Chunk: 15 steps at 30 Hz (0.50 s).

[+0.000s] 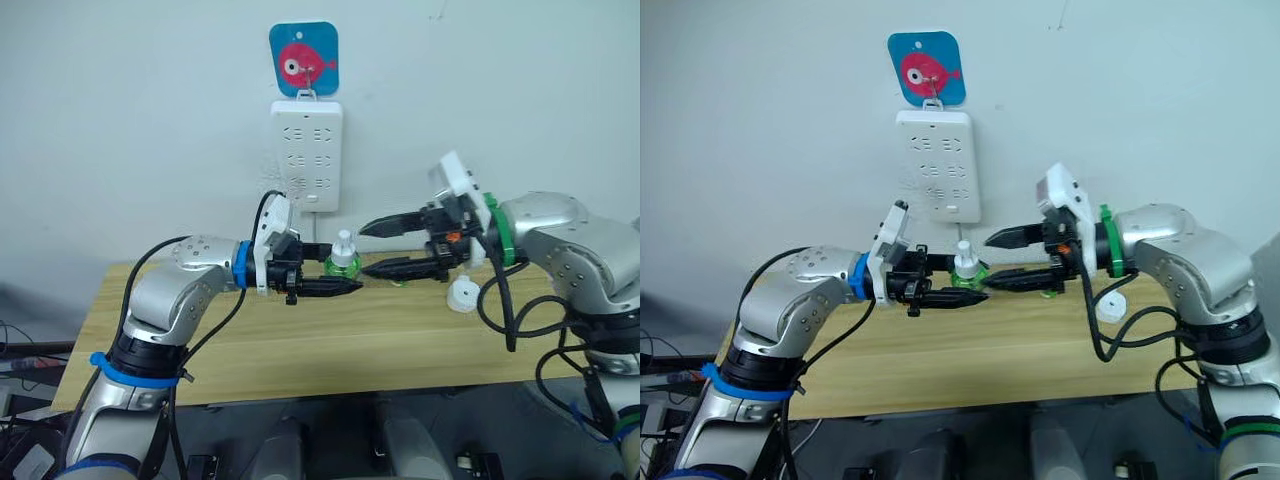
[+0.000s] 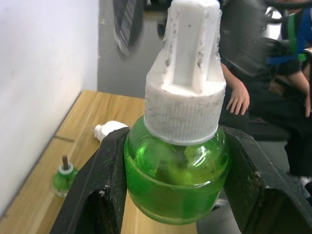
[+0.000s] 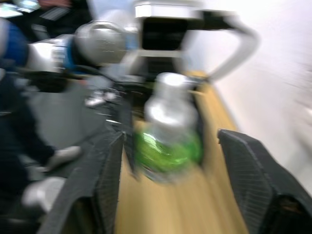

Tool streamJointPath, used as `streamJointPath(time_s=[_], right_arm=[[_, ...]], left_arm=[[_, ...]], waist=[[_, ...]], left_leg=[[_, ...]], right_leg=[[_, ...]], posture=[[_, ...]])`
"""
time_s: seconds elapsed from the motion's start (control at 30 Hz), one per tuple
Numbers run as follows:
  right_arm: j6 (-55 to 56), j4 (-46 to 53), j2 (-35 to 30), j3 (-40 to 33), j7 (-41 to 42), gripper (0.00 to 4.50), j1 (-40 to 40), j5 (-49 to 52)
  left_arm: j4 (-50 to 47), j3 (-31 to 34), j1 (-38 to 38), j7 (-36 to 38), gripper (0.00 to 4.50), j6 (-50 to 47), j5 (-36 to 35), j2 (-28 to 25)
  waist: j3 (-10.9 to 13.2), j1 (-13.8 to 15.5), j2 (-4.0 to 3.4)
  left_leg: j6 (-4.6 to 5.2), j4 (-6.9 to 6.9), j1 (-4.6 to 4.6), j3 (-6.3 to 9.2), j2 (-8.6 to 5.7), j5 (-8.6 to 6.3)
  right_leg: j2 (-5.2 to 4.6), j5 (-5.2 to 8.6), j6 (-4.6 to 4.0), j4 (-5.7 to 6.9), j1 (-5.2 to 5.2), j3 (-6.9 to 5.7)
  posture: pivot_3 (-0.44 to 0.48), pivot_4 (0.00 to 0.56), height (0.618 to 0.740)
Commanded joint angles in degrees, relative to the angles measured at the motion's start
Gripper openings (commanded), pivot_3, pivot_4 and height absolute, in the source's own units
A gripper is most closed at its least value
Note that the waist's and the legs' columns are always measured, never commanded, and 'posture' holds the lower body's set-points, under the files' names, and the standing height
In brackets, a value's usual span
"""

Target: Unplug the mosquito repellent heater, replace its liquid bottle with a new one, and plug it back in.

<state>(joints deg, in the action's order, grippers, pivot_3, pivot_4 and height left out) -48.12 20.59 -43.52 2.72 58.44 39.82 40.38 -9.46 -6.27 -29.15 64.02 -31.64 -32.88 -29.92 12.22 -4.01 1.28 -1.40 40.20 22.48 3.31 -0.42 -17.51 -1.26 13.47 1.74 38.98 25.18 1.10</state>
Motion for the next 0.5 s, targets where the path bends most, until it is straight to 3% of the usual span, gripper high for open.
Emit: streamJointPath(time_s=[0.03,0.13,0.23,0.37,0.5], right_arm=[[-1.14,9.48,1.16,-5.67,-9.39,3.1,-4.12,0.42],[-2.2,17.93,5.77,-5.89,-20.86,3.1,-9.77,-1.87],[-3.37,24.5,10.53,-0.77,-29.58,3.1,-13.36,-5.12],[-1.95,23.77,15.84,6.81,-37.67,3.1,-12.98,-13.04],[0.36,19.88,18.84,10.58,-39.73,3.1,-11.51,-17.87]], left_arm=[[0.03,2.07,0.61,-6.44,2.29,5.18,2.71,3.57],[1.23,1.49,1.92,-10.09,2.29,10.37,6.51,6.33],[2.71,0.49,2.29,-11.53,2.29,14.44,9.33,8.01],[5.07,-0.4,1.79,-11.66,2.29,17.54,10.99,9.49],[6.25,-0.7,1.47,-11.43,2.29,18.95,11.69,10.24]], waist=[[-0.01,0.57,0.01],[-0.1,0.6,-0.01],[-0.15,0.57,-0.06],[-0.22,0.27,-0.05],[-0.25,-0.11,-0.06]], left_leg=[[0.0,0.0,0.0,0.0,0.01,0.0],[0.0,0.0,-0.03,-0.05,0.04,0.0],[-0.02,-0.01,-0.09,-0.12,0.05,0.02],[-0.05,0.0,-0.14,-0.19,0.03,0.06],[-0.05,-0.01,-0.13,-0.15,0.01,0.07]], right_leg=[[0.0,0.0,0.0,0.01,0.0,0.0],[0.02,-0.01,-0.02,0.06,0.02,0.05],[0.04,-0.03,-0.04,0.1,0.02,0.12],[0.07,-0.06,-0.08,0.1,-0.01,0.15],[0.09,-0.06,-0.07,0.08,-0.02,0.12]], posture=[[-0.125,0.154,0.73],[-0.125,0.154,0.73],[-0.15,0.158,0.73],[-0.164,0.154,0.73],[-0.163,0.152,0.73]])
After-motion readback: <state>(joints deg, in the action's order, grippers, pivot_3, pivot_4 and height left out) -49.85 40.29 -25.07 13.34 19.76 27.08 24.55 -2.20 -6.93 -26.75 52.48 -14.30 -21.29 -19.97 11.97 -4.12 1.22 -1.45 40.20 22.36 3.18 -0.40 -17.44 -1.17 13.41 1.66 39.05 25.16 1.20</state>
